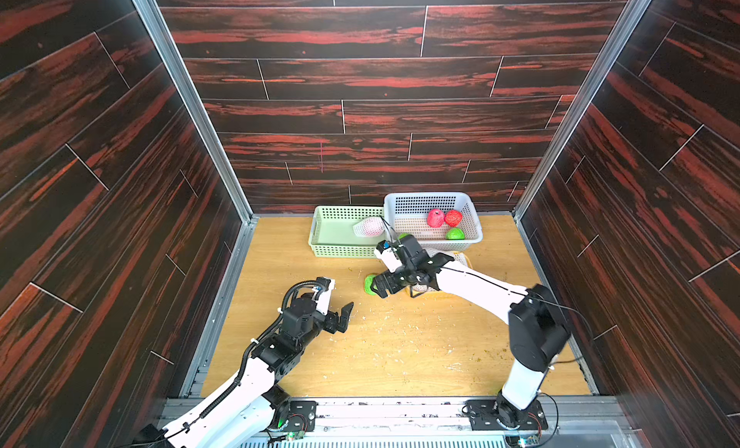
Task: Remove foam nets from apples
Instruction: Pick up the apple from the center of the board.
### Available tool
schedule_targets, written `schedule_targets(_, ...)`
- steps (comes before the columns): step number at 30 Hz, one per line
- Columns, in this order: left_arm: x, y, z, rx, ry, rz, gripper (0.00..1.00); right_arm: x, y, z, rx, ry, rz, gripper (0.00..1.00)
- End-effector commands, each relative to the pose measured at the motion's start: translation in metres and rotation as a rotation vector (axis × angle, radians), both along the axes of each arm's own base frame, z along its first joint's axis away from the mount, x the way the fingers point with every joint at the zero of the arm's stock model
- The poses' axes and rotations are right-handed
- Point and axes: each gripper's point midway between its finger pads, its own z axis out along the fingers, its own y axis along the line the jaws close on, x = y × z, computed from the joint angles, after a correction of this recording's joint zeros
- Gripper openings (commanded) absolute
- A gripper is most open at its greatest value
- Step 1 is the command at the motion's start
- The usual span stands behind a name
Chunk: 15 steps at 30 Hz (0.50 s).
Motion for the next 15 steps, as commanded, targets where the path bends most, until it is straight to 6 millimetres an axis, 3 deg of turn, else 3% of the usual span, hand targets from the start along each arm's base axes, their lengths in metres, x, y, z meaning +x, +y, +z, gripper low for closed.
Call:
schedule_targets(1, 0.003, 0.003, 0.002, 0.015, -0.020, 0.014, 1.00, 0.007, 0.000, -0.023, -0.068, 0.056, -0.098, 0.97)
schedule_targets(9, 0.004, 0.001, -0.001, 0.031, -0.026, -0.003, 1.00, 0.016, 0.017, -0.050, -0.130, 0.112, -0.124, 0.97)
schedule_targets(15, 0.001, -0.008, 0.002, 0.006, -0.028, -0.052, 1.00, 0.024, 0.018, -0.078, -0.195, 0.152, -0.162, 0.96)
